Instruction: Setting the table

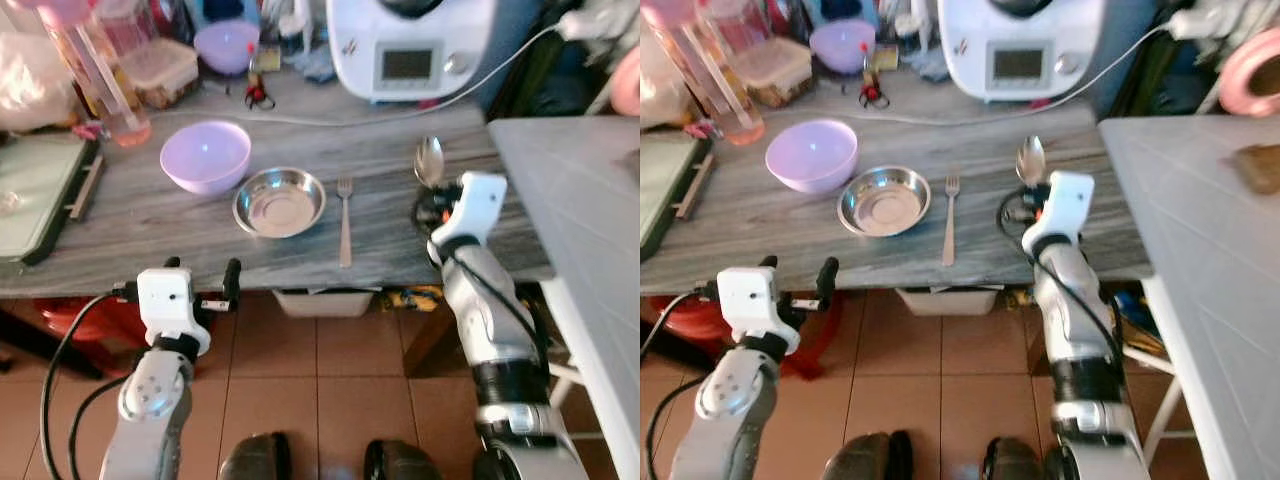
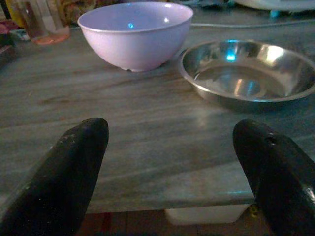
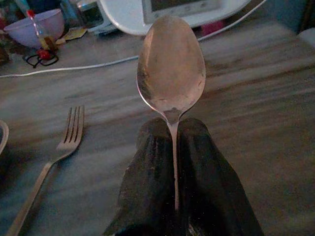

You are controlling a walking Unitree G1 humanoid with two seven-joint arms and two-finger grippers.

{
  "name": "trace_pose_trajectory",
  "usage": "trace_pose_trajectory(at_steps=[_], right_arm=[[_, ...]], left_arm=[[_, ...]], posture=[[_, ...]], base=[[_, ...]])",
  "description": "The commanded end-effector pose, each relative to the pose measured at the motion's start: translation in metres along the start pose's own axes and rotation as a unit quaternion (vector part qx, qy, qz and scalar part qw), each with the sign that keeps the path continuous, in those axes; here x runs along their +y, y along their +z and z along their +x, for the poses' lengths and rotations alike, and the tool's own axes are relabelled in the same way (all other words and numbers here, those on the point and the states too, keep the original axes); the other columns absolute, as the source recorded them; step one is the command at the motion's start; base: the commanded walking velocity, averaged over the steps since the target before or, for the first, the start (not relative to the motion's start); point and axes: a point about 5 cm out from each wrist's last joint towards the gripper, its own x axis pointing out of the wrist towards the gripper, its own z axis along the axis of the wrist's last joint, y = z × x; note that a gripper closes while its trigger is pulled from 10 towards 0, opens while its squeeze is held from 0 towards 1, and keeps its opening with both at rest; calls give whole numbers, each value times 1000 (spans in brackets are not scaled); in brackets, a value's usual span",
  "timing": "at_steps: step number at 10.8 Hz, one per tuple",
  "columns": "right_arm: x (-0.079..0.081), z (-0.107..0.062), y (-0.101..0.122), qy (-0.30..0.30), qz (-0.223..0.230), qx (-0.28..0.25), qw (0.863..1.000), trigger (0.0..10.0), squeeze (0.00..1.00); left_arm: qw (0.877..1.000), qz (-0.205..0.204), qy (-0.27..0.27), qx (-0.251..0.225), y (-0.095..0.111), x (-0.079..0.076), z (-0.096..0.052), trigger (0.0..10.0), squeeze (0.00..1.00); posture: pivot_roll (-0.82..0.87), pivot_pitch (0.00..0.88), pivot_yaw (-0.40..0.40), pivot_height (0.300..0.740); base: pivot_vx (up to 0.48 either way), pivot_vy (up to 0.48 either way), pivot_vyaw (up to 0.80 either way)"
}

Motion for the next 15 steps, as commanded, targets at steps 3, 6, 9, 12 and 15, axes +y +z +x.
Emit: trace_pose_trajectory(at_steps=[3, 6, 9, 12, 15], right_arm=[[14, 2, -13, -1, 42, 39, 998, 10000, 0], [21, -1, -20, -12, 76, 59, 995, 10000, 0], [25, 7, -18, -11, 93, 63, 994, 10000, 0], [37, 13, -20, 3, 95, 72, 993, 10000, 0], [49, 18, -25, -1, 70, 102, 992, 10000, 0]], left_arm=[[1000, 11, -8, 6, 2, 0, -4, 10000, 0], [1000, 7, -15, 10, 3, -2, -4, 10000, 0], [1000, -1, -20, 11, 1, -6, -3, 10000, 0], [1000, -4, -21, 10, 1, -8, -2, 10000, 0], [1000, -8, -27, 12, 0, -11, -2, 10000, 0]], posture=[[86, 170, 78, 740], [79, 173, 79, 740], [75, 170, 72, 740], [77, 165, 66, 740], [74, 172, 64, 740]], base=[[0, 0, 0], [0, 0, 0], [0, 0, 0], [0, 0, 0], [0, 0, 0]])
